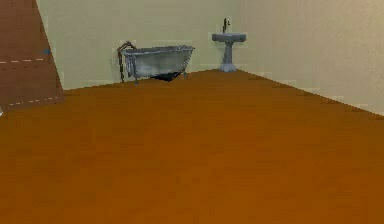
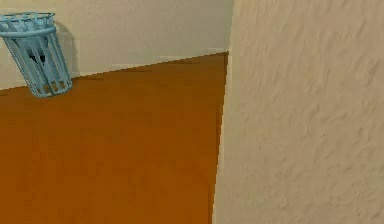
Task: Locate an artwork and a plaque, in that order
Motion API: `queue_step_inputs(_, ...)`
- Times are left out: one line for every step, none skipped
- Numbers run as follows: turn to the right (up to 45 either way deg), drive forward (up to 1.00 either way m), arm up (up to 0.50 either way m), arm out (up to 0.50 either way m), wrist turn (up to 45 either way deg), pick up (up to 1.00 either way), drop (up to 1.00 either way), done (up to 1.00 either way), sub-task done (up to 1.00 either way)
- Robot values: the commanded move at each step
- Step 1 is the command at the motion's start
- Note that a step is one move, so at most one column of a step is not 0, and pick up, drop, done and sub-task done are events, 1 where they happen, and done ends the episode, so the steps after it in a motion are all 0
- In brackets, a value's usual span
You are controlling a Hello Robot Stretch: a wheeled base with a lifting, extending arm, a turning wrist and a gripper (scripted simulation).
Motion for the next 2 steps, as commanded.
queue_step_inputs(0.0, 0.2, 0.0, 0.0, 0.0, 0.0, 0.0, 0.0, 0.0)
queue_step_inputs(45.0, 0.0, 0.0, 0.0, 0.0, 0.0, 0.0, 0.0, 0.0)
